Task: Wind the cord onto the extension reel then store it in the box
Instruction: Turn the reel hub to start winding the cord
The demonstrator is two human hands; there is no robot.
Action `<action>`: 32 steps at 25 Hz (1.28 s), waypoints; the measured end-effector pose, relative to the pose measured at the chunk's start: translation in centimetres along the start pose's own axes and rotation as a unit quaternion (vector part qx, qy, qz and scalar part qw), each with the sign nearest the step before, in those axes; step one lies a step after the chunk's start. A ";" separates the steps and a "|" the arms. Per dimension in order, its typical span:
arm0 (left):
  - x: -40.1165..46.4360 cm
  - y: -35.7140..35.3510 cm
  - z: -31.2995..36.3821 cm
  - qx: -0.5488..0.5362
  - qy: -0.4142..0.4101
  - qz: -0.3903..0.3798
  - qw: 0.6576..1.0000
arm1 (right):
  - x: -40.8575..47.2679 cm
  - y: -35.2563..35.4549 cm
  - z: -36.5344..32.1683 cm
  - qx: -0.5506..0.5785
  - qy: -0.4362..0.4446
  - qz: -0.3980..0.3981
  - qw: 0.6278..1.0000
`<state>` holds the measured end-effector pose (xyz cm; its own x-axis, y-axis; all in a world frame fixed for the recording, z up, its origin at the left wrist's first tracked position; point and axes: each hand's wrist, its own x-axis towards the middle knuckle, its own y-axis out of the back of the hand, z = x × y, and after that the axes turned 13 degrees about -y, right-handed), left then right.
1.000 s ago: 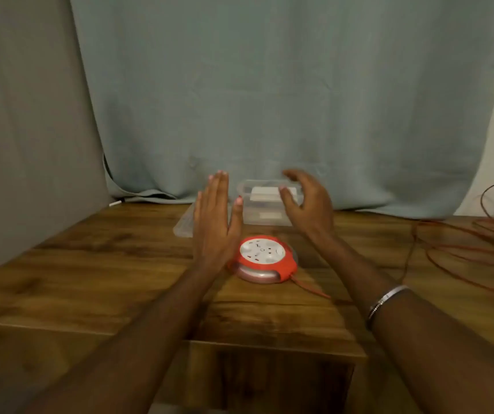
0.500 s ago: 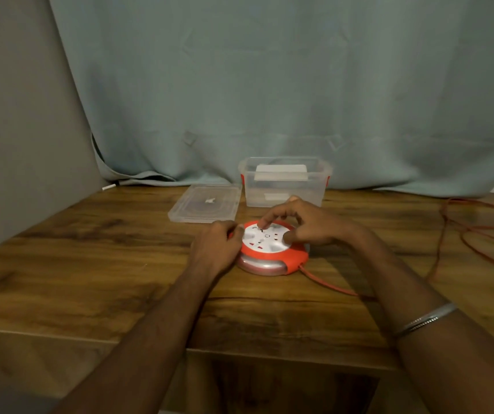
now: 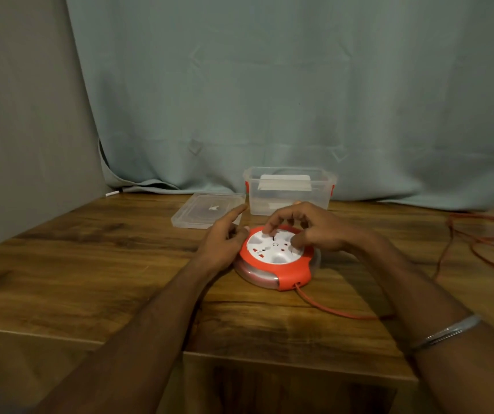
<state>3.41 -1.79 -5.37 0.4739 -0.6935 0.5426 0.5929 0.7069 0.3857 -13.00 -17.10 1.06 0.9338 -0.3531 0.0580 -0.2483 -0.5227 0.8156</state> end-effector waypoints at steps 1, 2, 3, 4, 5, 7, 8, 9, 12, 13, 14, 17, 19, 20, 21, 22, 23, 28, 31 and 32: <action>0.0 0.1 -0.1 -0.002 -0.001 0.016 1.000 | 0.0 0.0 0.1 -0.009 0.000 0.017 1.000; 0.2 0.2 -0.2 0.000 0.000 0.038 0.999 | -0.1 0.0 0.1 -0.025 0.003 0.039 0.999; 0.2 0.2 -0.3 0.007 0.002 0.058 0.998 | -0.1 -0.1 0.2 -0.053 0.007 0.064 0.997; 0.3 0.2 -0.4 0.015 0.003 0.073 0.997 | -0.2 -0.3 0.2 -0.092 0.011 0.088 0.992; 0.2 0.2 -0.3 0.025 0.004 0.082 0.996 | -0.3 -0.6 0.0 -0.134 0.011 0.106 0.985; 0.2 0.3 -0.1 0.044 0.005 0.093 0.995 | -0.3 -1.3 -0.5 -0.176 0.006 0.125 0.976; 0.2 0.3 -0.1 0.048 0.007 0.098 0.994 | -0.3 -1.7 -0.7 -0.171 0.003 0.132 0.976; 0.2 0.3 0.0 0.047 0.011 0.100 0.994 | -0.4 -2.0 -0.9 -0.160 0.003 0.141 0.977; 0.0 0.4 0.4 0.011 0.012 0.084 0.996 | -0.5 -2.4 -1.0 -0.133 -0.016 0.177 0.975; -0.1 0.4 0.6 -0.002 0.011 0.075 0.997 | -0.6 -2.5 -1.1 -0.123 -0.028 0.183 0.975; -0.2 0.4 0.7 -0.010 0.010 0.066 0.998 | -0.7 -2.7 -1.1 -0.115 -0.043 0.187 0.975; -0.5 0.1 0.9 -0.004 -0.012 0.043 0.999 | -0.6 -3.6 -1.4 -0.111 -0.074 0.207 0.969; -0.5 0.1 0.8 -0.001 -0.018 0.031 0.999 | -0.5 -4.2 -1.9 -0.120 -0.080 0.228 0.963; -0.5 0.0 0.8 -0.001 -0.019 0.023 1.000 | -0.4 -4.5 -2.0 -0.126 -0.079 0.237 0.960; -0.5 0.1 0.8 0.000 -0.021 0.014 1.000 | -0.1 -4.7 -2.1 -0.132 -0.080 0.245 0.957; -0.5 0.0 0.8 0.001 -0.022 0.008 1.000 | 0.0 -5.0 -2.2 -0.136 -0.080 0.252 0.955; -0.4 0.0 0.7 0.000 -0.025 0.007 1.000 | 0.2 -5.1 -2.0 -0.137 -0.074 0.256 0.954; 0.5 0.2 -0.6 -0.037 -0.013 0.026 0.999 | 1.3 -1.1 -1.1 -0.089 0.037 0.116 0.989; 0.8 0.3 -0.8 -0.051 0.007 0.036 0.998 | 2.1 1.6 -1.9 -0.121 0.018 -0.041 0.992; 1.0 0.3 -0.8 -0.048 0.012 0.035 0.998 | 2.4 1.9 -1.8 -0.123 0.013 -0.059 0.991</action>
<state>4.55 -2.36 -5.34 0.5316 -0.6469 0.5467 0.6166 0.7381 0.2739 -10.71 -17.50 3.78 0.9598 -0.2786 -0.0328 -0.0703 -0.3521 0.9333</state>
